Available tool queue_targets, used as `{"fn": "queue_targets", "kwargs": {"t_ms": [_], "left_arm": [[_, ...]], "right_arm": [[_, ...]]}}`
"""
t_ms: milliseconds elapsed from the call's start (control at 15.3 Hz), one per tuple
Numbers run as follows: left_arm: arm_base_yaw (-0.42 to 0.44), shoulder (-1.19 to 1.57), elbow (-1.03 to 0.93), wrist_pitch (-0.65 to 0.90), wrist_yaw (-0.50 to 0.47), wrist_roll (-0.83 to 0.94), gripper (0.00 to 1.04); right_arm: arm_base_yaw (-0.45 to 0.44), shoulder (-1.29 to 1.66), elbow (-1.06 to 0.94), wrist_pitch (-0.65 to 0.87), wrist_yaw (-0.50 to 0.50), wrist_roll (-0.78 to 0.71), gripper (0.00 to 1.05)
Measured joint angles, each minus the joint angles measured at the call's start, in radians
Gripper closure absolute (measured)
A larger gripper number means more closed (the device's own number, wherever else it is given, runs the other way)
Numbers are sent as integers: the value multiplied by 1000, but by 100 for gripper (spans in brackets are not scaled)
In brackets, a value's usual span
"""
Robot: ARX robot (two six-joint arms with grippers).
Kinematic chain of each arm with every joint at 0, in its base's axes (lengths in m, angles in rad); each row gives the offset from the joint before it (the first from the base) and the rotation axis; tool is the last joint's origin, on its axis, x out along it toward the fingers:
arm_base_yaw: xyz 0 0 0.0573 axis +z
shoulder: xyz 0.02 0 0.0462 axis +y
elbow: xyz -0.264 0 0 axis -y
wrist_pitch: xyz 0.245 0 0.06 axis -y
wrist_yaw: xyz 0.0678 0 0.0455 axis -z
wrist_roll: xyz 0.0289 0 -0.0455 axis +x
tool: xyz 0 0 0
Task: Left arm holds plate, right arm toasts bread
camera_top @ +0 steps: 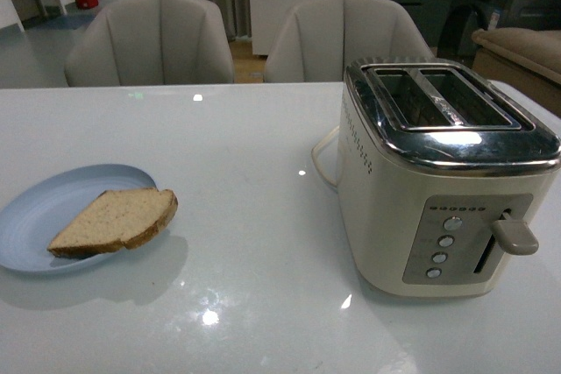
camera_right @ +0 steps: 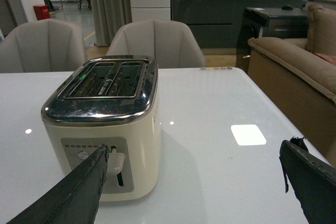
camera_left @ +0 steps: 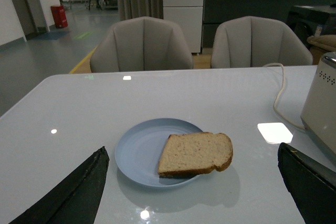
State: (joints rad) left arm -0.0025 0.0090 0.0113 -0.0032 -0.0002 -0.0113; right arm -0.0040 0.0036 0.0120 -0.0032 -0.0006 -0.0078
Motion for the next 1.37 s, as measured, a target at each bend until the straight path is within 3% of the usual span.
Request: {"fn": "queue_targets", "kwargs": {"t_ms": [1371], "left_arm": [[0,0,0,0,0,0,7]], "right_arm": [[0,0,0,0,0,0,6]]}}
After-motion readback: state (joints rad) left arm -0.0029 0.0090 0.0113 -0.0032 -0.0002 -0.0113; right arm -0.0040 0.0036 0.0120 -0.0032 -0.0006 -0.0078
